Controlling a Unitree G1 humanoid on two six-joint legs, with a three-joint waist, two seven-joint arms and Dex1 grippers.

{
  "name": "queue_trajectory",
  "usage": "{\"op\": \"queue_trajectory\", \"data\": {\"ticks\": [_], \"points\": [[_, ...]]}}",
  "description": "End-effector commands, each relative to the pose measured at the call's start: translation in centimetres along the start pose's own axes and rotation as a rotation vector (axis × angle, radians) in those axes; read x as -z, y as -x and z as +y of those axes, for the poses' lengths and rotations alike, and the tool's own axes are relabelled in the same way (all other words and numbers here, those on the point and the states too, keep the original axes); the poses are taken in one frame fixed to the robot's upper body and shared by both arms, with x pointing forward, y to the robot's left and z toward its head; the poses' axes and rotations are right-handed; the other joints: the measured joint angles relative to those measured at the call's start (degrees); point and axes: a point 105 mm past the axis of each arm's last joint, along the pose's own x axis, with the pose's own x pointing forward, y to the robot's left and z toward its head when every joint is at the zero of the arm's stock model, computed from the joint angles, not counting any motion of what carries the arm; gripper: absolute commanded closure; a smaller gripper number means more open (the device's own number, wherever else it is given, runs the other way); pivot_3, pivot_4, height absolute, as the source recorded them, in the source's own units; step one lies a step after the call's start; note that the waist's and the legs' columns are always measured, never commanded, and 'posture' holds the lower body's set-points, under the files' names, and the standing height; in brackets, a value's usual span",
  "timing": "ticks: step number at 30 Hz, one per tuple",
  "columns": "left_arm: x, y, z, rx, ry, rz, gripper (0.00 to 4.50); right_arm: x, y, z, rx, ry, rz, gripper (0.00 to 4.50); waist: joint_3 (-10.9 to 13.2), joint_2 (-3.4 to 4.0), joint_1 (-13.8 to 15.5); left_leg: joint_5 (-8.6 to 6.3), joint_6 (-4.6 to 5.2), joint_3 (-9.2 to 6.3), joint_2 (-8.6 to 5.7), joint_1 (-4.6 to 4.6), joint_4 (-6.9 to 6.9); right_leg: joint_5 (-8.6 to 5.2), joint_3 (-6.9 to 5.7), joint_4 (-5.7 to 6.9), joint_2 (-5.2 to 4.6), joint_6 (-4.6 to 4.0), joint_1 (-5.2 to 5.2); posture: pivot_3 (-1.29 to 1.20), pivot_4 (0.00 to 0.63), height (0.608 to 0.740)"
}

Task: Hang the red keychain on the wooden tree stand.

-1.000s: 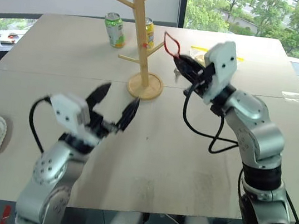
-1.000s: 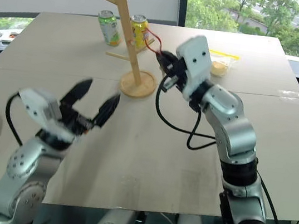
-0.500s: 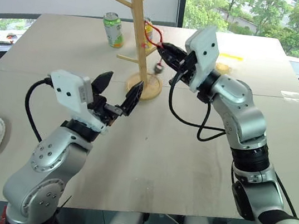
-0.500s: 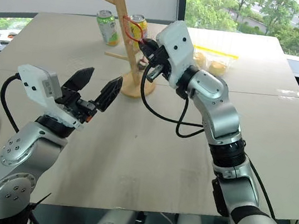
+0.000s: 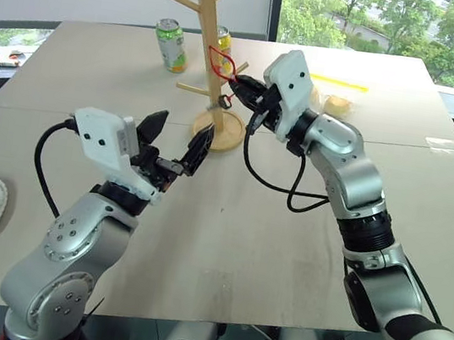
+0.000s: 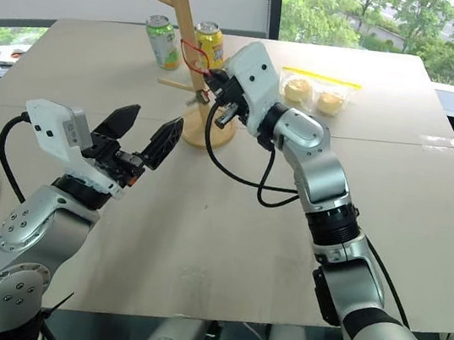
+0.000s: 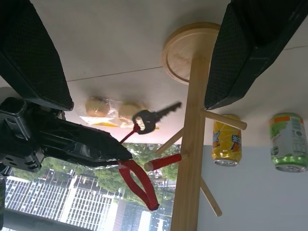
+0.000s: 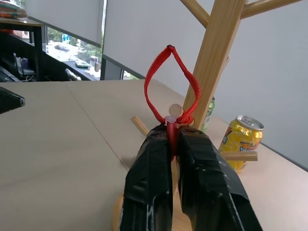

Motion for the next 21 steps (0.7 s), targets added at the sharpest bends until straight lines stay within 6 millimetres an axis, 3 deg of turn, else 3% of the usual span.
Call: {"op": "queue_trajectory", "data": {"ticks": [1, 17, 21], "points": [[-1.7, 0.3, -0.5, 0.005, -0.038, -0.072, 0.0, -1.7, -0.6, 0.0, -0.009, 0.015, -0.06, 4.43, 0.0, 0.0, 0.0, 0.0, 0.0, 0.0, 0.0, 0.0, 0.0, 0.0, 0.0, 0.0, 0.0, 0.0, 0.0, 0.0, 0.15, 0.74], [-2.0, 0.0, -0.6, -0.001, -0.029, -0.093, 0.0, -0.4, -3.1, -1.7, 0.07, -0.04, -0.056, 4.43, 0.0, 0.01, -0.1, 0.16, -0.27, 0.03, 0.11, 0.01, 0.0, 0.08, 0.05, -0.01, 0.17, -0.14, -0.03, 0.0, 0.15, 0.74], [-2.0, 0.0, -0.6, -0.005, -0.028, -0.093, 0.0, -0.4, -3.4, -1.9, 0.075, -0.046, -0.061, 2.91, 0.0, 0.01, -0.1, 0.17, -0.27, 0.02, 0.13, 0.0, -0.01, 0.09, 0.06, -0.01, 0.2, -0.15, -0.03, 0.0, 0.15, 0.74]]}}
